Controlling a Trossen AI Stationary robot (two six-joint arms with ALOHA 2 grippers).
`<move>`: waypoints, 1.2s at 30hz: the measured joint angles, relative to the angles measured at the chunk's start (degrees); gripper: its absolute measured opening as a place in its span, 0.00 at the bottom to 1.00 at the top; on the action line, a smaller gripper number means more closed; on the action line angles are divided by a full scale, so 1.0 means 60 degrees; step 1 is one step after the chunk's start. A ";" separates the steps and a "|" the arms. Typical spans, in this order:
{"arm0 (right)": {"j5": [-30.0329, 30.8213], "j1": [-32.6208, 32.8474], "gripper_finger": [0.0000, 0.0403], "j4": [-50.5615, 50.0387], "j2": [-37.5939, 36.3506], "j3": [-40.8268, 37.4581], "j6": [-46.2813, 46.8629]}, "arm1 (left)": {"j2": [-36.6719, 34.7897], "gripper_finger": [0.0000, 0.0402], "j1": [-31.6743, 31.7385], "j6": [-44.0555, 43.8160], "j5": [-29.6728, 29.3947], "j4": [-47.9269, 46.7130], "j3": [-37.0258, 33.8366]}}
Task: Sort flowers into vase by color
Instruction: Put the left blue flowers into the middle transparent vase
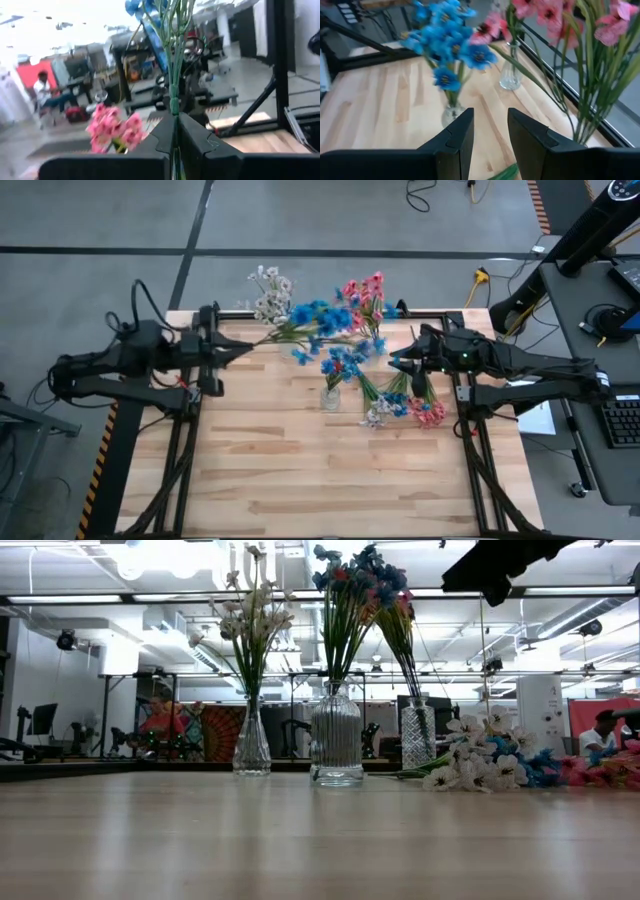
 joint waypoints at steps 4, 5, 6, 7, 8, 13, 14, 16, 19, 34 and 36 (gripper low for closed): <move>0.0015 0.0398 0.28 0.0055 -0.0394 0.0000 0.0011 | 0.0173 0.00 -0.0135 0.0154 0.0470 0.2624 -0.1400; 0.0015 0.0501 0.28 0.0135 -0.0476 0.0000 0.0004 | 0.0245 0.00 -0.0207 0.0195 0.0474 0.3349 -0.1759; 0.0018 0.0610 0.28 0.0282 -0.0548 0.0000 -0.0032 | 0.0328 0.00 -0.0291 0.0267 0.0468 0.4068 -0.2126; 0.0018 0.0735 0.28 0.0464 -0.0596 0.0000 -0.0104 | 0.0449 0.00 -0.0376 0.0356 0.0461 0.4747 -0.2478; 0.0022 0.0859 0.28 0.0658 -0.0623 0.0000 -0.0208 | 0.0601 0.00 -0.0471 0.0492 0.0434 0.5440 -0.2817; 0.0016 0.1435 0.28 0.1812 -0.0468 0.0000 -0.0801 | 0.1694 0.00 -0.1054 0.1214 -0.0694 0.8417 -0.3853; 0.0015 0.1547 0.28 0.1996 -0.0426 0.0000 -0.0909 | 0.1921 0.00 -0.1182 0.1351 -0.0881 0.8807 -0.3935; 0.0022 0.1767 0.28 0.2384 -0.0283 0.0000 -0.1194 | 0.2352 0.00 -0.1438 0.1544 -0.1099 0.9452 -0.3966; 0.0016 0.2085 0.28 0.3054 -0.0041 0.0000 -0.1656 | 0.2988 0.00 -0.1766 0.1666 -0.1327 1.0034 -0.3910; 0.0014 0.2707 0.28 0.5788 0.1609 0.0000 -0.2691 | 0.6915 0.00 -0.2614 0.1709 -0.2364 1.4199 -0.3825; -0.0212 0.2736 0.28 0.6213 0.1857 0.0000 -0.2673 | 0.7377 0.00 -0.2681 0.1750 -0.2483 1.4778 -0.3712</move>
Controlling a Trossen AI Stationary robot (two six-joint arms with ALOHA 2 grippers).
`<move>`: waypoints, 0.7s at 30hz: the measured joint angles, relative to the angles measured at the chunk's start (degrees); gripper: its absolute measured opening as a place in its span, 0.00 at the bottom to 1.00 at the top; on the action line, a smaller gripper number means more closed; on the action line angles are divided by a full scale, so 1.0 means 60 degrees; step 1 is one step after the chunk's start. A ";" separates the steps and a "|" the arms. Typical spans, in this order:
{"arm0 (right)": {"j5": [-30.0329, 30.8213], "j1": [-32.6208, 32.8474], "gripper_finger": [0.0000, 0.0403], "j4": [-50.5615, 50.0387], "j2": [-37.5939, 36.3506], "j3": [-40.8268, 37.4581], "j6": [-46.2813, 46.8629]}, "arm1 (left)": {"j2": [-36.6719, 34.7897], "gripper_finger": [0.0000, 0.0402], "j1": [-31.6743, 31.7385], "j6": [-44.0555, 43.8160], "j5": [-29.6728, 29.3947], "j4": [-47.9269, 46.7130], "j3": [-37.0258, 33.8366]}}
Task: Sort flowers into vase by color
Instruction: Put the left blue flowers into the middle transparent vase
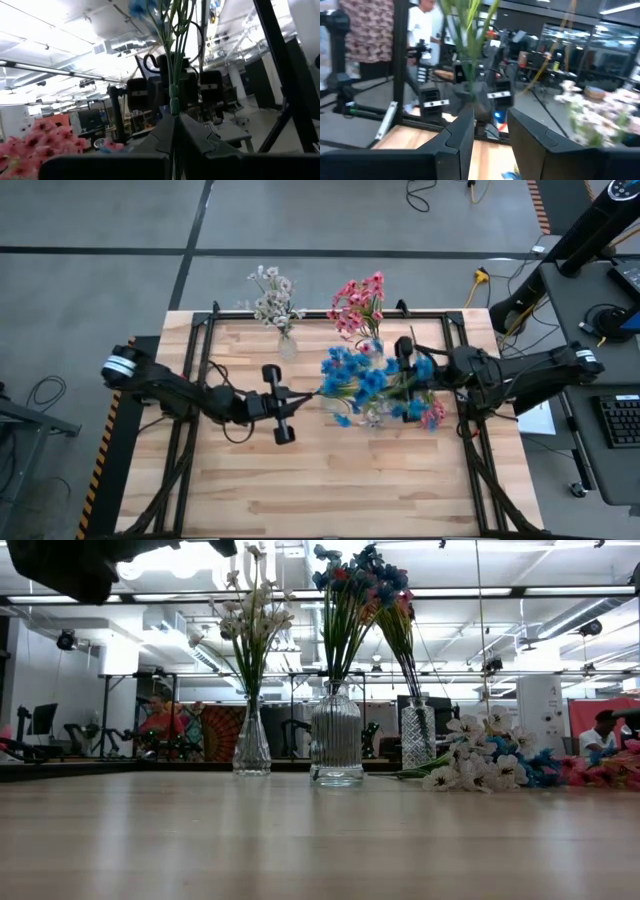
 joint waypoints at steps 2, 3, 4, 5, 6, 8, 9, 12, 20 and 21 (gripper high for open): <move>-0.0233 0.0033 0.29 0.0298 0.0276 0.0000 -0.0032 | 0.0407 0.00 -0.0017 0.0036 -0.0066 0.0414 0.0198; -0.0244 0.0048 0.30 0.0431 0.0407 0.0000 0.0022 | 0.0600 0.00 -0.0013 0.0056 -0.0070 0.0523 0.0304; -0.0247 0.0054 0.31 0.0535 0.0531 0.0000 0.0072 | 0.0805 0.00 -0.0013 0.0059 -0.0100 0.0587 0.0429; -0.0175 0.0054 0.33 0.0649 0.0647 0.0000 0.0122 | 0.1013 0.00 -0.0013 0.0086 -0.0098 0.0578 0.0589; -0.0059 0.0053 0.35 0.0707 0.0742 0.0000 0.0173 | 0.1205 0.00 -0.0017 0.0150 -0.0136 0.0571 0.0745; 0.0096 0.0043 0.40 0.1032 0.0972 0.0000 0.0302 | 0.1542 0.00 -0.0051 0.0359 -0.0350 0.0577 0.1081; 0.0131 0.0043 0.43 0.1128 0.1044 0.0000 0.0319 | 0.1689 0.00 -0.0068 0.0488 -0.0544 0.0584 0.1241; 0.0082 0.0086 0.51 0.1718 0.1253 0.0000 0.0334 | 0.2012 0.00 -0.0143 0.0827 -0.1099 0.0585 0.1570; 0.0060 0.0083 0.61 0.2501 0.1739 0.0000 0.0528 | 0.2426 0.00 -0.0181 0.1003 -0.1319 0.0591 0.1986; 0.0059 0.0083 0.61 0.2583 0.1798 0.0000 0.0552 | 0.2478 0.00 -0.0181 0.1002 -0.1320 0.0584 0.2017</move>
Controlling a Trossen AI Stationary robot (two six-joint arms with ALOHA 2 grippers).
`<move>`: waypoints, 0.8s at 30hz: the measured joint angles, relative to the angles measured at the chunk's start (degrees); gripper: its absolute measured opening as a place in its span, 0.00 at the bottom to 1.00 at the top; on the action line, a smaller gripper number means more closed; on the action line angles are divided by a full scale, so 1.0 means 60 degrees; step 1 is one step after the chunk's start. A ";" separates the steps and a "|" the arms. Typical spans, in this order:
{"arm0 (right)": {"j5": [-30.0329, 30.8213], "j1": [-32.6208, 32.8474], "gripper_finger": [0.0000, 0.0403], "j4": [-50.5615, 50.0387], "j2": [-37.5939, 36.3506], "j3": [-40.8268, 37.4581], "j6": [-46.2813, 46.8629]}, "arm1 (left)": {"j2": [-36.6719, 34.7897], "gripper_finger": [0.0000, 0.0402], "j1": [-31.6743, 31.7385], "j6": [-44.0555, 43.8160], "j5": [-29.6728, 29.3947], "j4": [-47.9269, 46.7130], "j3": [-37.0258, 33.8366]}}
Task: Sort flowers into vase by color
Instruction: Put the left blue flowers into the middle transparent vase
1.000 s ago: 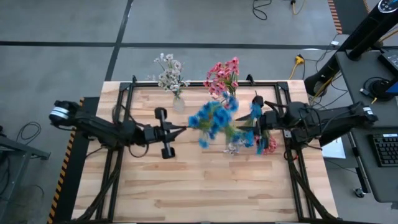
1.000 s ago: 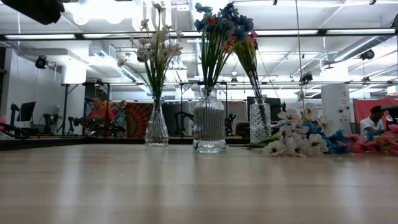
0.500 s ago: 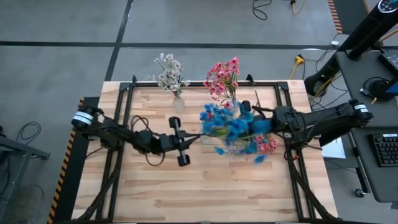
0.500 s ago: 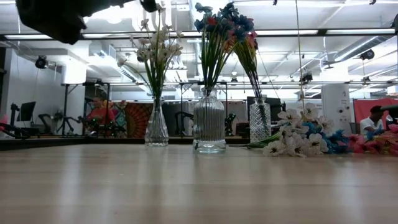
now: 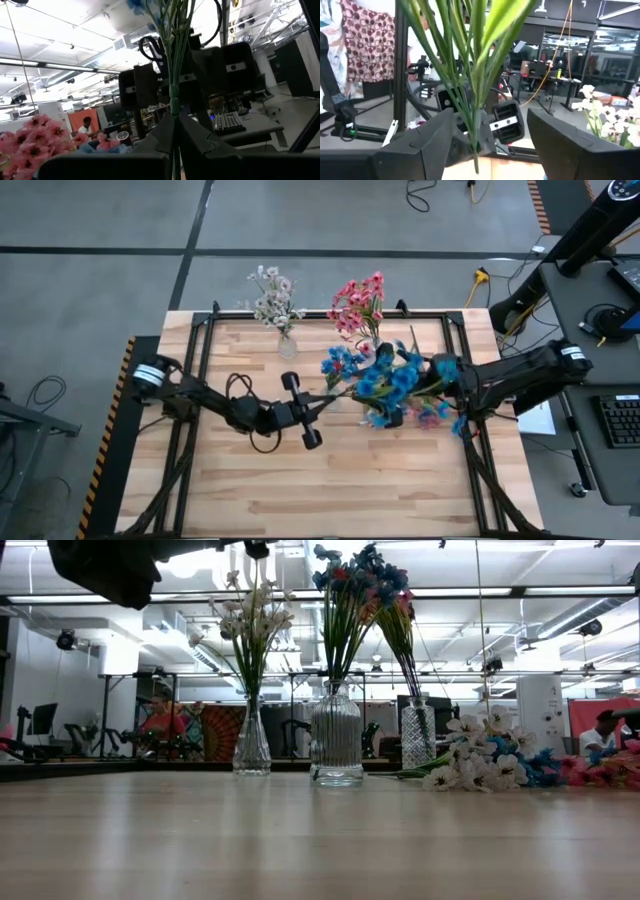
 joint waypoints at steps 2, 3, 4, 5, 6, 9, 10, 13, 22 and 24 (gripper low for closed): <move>-0.0006 0.0000 0.61 0.0180 0.0132 0.0000 0.0007 | 0.0148 0.00 0.0000 -0.0002 -0.0026 0.0000 0.0142; -0.0021 0.0000 0.61 0.0201 0.0178 0.0000 0.0011 | 0.0207 0.00 0.0000 0.0001 -0.0091 -0.0002 0.0193; -0.0057 0.0000 0.60 0.0361 0.0255 0.0000 0.0011 | 0.0260 0.00 0.0000 -0.0002 -0.0182 0.0000 0.0247; -0.0070 0.0000 0.60 0.0456 0.0278 0.0000 0.0015 | 0.0315 0.00 0.0000 -0.0002 -0.0248 -0.0007 0.0322; -0.0073 0.0000 0.60 0.0460 0.0302 0.0000 0.0012 | 0.0350 0.00 0.0000 0.0001 -0.0276 -0.0007 0.0360; -0.0076 0.0000 0.58 0.0511 0.0385 0.0007 0.0018 | 0.0386 0.00 0.0000 0.0019 -0.0316 -0.0011 0.0395; -0.0076 0.0000 0.57 0.0512 0.0385 0.0007 0.0030 | 0.0386 0.00 0.0000 0.0019 -0.0322 -0.0011 0.0395; -0.0076 0.0000 0.54 0.0560 0.0371 0.0007 0.0145 | 0.0386 0.00 0.0000 0.0019 -0.0330 -0.0013 0.0393; -0.0113 0.0000 0.29 0.0599 0.0374 0.0007 0.0237 | 0.0386 0.00 0.0004 -0.0015 -0.0392 -0.0507 0.0460; -0.0138 0.0000 0.23 0.0599 0.0374 0.0007 0.0228 | 0.0386 0.00 0.0004 -0.0013 -0.0422 -0.0506 0.0460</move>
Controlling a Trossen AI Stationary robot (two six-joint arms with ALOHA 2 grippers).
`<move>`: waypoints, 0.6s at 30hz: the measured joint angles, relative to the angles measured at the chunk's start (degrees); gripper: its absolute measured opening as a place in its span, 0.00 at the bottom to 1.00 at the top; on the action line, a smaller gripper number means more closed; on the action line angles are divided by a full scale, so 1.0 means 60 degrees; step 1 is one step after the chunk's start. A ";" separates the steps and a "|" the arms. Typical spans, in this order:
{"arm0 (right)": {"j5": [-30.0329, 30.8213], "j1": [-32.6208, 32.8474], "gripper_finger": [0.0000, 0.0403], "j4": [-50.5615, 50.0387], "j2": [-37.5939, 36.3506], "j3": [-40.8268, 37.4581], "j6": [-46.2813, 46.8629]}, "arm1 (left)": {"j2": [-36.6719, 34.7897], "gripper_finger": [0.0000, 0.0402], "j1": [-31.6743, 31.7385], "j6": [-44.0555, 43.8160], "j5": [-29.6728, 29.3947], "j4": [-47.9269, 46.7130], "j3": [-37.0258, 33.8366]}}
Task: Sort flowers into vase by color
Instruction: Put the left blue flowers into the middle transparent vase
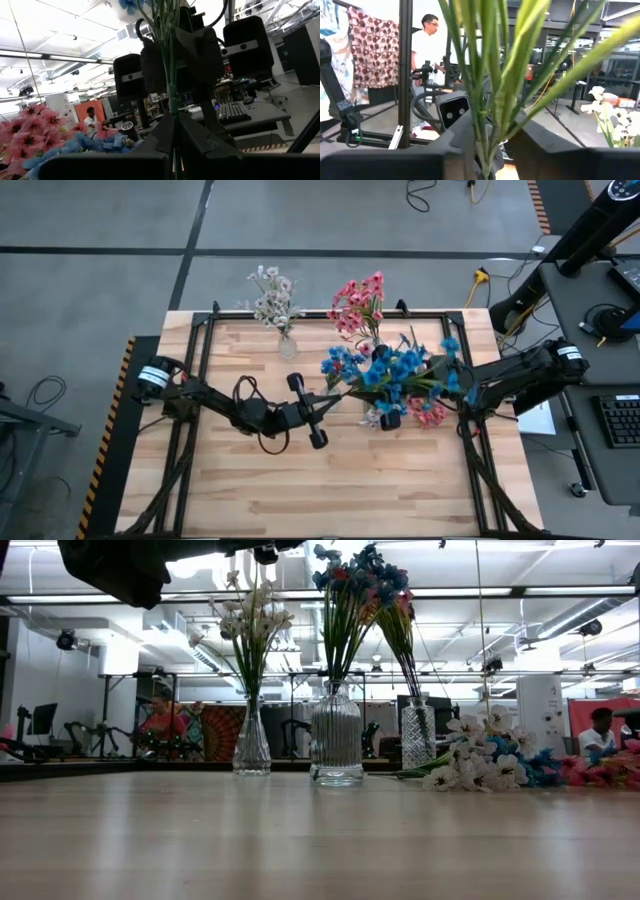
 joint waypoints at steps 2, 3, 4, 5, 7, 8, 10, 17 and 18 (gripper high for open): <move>-0.0152 0.0000 0.16 0.0000 0.0000 0.0000 -0.0028 | 0.0000 0.00 -0.0001 0.0001 -0.0144 0.0000 0.0000; -0.0163 0.0000 0.13 -0.0010 0.0000 0.0000 -0.0025 | 0.0000 0.01 -0.0004 0.0013 -0.0323 0.0000 0.0000; -0.0161 0.0000 0.11 -0.0032 -0.0004 0.0000 -0.0022 | 0.0000 0.02 -0.0004 0.0036 -0.0532 0.0000 0.0000; -0.0161 0.0000 0.08 -0.0048 -0.0004 0.0000 -0.0002 | -0.0003 0.03 -0.0011 0.0040 -0.0728 0.0004 0.0000; -0.0154 -0.0004 0.04 -0.0087 -0.0057 0.0000 -0.0006 | -0.0004 0.05 -0.0010 0.0039 -0.0838 -0.0068 0.0000; -0.0157 -0.0004 0.04 -0.0080 -0.0090 0.0000 0.0001 | -0.0004 0.06 -0.0035 0.0044 -0.0856 -0.0104 -0.0002; -0.0177 -0.0004 0.04 -0.0247 -0.0235 0.0000 0.0034 | -0.0004 0.09 -0.0100 0.0167 -0.0890 -0.0126 -0.0004; -0.0183 -0.0004 0.04 -0.1376 -0.1092 0.0000 0.0114 | -0.0294 0.21 -0.0451 0.0517 -0.1407 -0.0957 -0.0007; -0.0165 -0.0004 0.04 -0.1579 -0.1251 0.0000 0.0121 | -0.0404 0.22 -0.0496 0.0424 -0.1415 -0.1227 -0.0007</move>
